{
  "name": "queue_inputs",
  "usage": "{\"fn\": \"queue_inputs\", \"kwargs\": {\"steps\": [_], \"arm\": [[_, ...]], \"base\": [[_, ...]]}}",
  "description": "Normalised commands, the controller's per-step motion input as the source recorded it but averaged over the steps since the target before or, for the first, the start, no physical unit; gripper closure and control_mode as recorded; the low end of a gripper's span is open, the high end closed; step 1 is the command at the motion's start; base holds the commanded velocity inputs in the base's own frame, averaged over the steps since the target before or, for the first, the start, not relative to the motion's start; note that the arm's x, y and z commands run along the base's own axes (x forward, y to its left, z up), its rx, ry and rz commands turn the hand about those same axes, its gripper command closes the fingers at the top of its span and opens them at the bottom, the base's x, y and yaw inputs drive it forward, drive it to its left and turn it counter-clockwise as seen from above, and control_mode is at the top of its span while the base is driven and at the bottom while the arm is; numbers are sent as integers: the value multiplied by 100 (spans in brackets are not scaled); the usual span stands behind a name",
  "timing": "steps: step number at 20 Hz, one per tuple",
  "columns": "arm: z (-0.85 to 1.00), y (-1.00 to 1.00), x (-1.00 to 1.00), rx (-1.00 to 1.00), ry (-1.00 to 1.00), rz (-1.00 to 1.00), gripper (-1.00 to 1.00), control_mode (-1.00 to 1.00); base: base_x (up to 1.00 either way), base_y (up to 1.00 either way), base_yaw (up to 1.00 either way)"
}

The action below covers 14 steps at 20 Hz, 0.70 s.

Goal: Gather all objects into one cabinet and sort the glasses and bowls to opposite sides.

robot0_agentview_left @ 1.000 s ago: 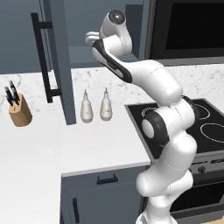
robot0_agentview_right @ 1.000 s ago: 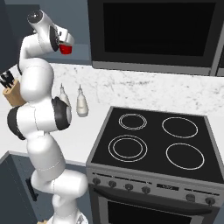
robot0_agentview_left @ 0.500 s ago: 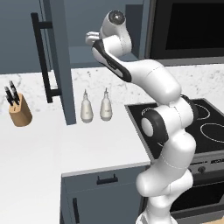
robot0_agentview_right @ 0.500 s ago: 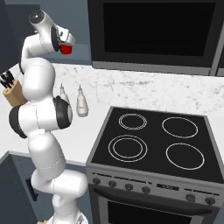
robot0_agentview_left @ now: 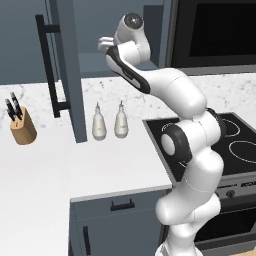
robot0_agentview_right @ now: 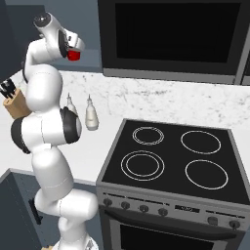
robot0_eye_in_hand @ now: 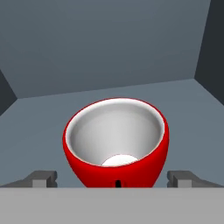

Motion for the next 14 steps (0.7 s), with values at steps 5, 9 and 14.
{"fn": "queue_inputs", "kwargs": {"steps": [5, 9, 14], "arm": [[0, 0, 1, 0, 0, 0, -100, -100], [0, 0, 0, 0, 0, 0, -100, -100], [-6, 11, 11, 8, 0, 1, 100, -100]], "base": [[0, 0, 0], [0, 0, 0], [0, 0, 0]]}}
